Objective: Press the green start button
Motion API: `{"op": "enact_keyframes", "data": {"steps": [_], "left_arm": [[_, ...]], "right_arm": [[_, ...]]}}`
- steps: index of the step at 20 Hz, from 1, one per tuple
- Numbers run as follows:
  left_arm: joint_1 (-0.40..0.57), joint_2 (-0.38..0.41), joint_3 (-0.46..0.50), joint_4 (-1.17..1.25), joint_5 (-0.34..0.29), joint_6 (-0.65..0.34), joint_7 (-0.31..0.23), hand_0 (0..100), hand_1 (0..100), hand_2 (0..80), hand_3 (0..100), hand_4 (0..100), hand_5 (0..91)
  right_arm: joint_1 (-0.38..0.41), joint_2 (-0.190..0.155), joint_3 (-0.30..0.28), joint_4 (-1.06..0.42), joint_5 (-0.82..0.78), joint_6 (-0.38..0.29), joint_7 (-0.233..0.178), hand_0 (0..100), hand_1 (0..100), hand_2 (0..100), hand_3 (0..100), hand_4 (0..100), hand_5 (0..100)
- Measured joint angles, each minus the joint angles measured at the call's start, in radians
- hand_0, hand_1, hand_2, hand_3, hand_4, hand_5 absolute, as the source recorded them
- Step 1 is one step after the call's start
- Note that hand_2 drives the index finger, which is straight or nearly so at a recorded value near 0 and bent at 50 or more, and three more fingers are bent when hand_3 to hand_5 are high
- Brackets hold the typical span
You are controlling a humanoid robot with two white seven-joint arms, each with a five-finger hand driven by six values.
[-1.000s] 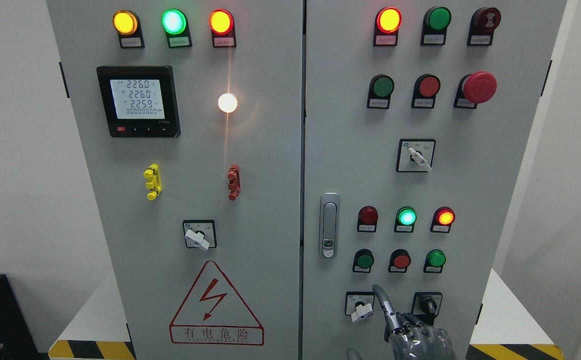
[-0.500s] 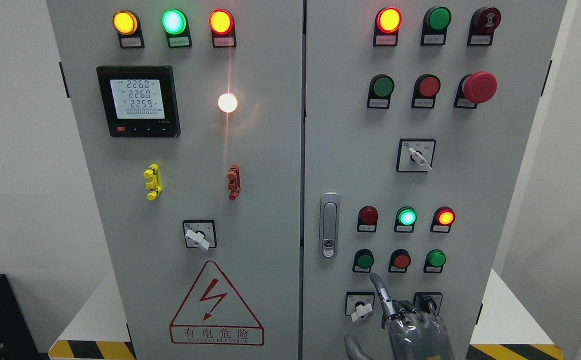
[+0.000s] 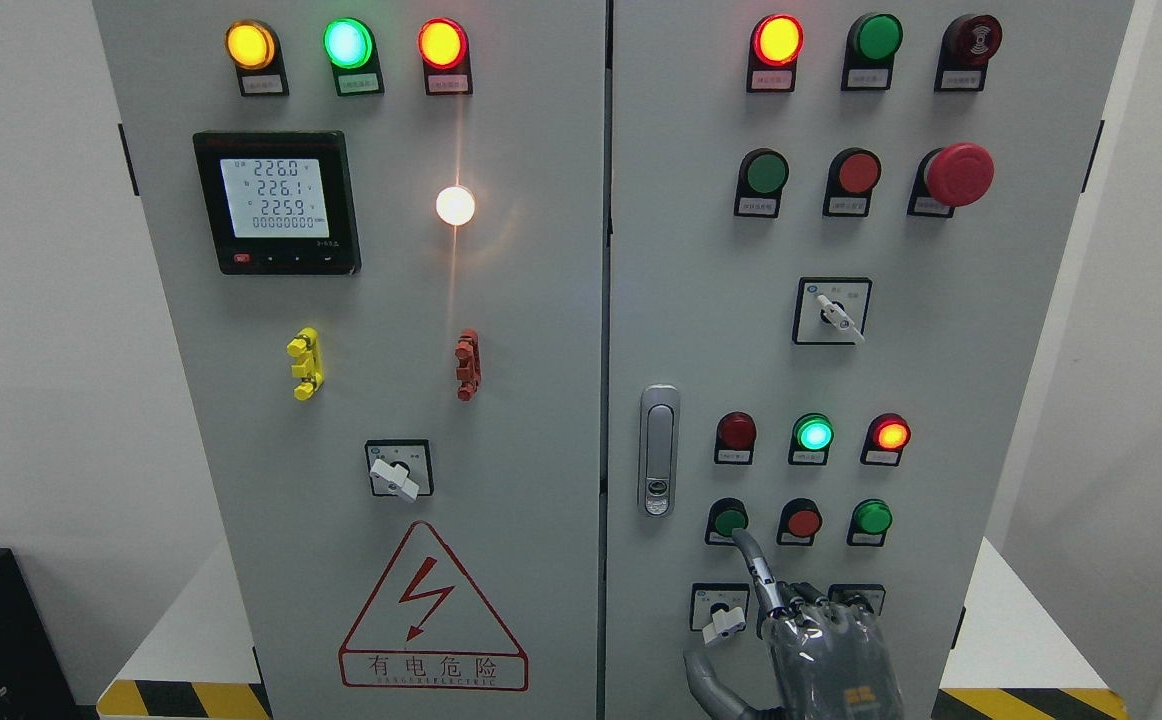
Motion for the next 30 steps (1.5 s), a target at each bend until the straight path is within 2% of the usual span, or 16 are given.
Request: {"op": "enact_keyframes", "data": {"steps": [30], "left_arm": [[0.000,0.000,0.000,0.000,0.000,0.000,-0.001,12,56,0.0,0,0,0.0]], "right_arm": [[-0.050,0.003,0.002,0.081,-0.001,0.014,0.025,29,33,0,75,79,97]]}}
